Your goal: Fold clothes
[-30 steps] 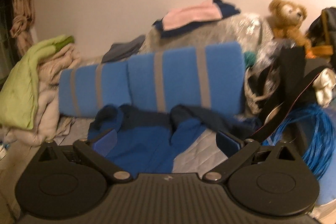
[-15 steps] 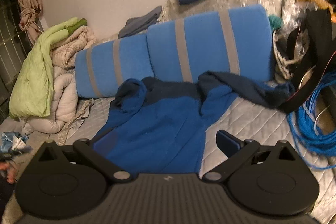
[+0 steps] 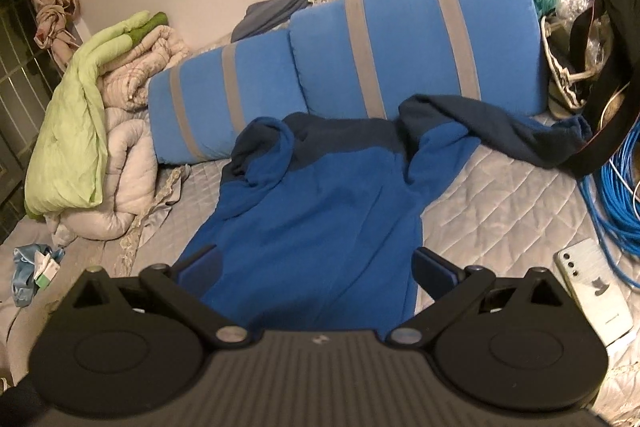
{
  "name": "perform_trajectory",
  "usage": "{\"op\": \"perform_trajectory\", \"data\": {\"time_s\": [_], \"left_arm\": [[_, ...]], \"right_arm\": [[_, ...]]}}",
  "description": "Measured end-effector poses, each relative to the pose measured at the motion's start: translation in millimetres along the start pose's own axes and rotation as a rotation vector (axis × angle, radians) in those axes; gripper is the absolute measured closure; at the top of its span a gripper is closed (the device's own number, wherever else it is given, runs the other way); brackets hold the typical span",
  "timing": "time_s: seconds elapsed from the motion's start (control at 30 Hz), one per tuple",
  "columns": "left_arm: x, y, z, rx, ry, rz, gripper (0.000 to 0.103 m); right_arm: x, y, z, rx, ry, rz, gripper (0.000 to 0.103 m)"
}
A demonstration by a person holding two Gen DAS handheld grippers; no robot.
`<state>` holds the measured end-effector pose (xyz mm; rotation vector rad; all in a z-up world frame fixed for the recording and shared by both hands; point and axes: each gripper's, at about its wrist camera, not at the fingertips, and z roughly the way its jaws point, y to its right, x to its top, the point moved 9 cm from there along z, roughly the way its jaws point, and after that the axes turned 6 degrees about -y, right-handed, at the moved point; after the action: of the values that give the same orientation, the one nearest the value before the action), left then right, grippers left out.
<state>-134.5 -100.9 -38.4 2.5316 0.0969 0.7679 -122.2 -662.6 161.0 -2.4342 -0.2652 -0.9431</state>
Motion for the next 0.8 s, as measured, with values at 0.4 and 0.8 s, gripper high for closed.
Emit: {"op": "perform_trajectory", "data": {"time_s": [0.4,0.8], "left_arm": [[-32.2,-41.8,37.7,-0.3,-0.072,-0.283,0.035],[-50.3,-47.2,48.4,-0.575,-0.092,-0.484,0.068]], "right_arm": [[-11.6,8.4,5.9,-0.006,-0.026,0.026,0.0],[-17.4,12.9,3.7,0.005,-0.024,0.044,0.0]]}}
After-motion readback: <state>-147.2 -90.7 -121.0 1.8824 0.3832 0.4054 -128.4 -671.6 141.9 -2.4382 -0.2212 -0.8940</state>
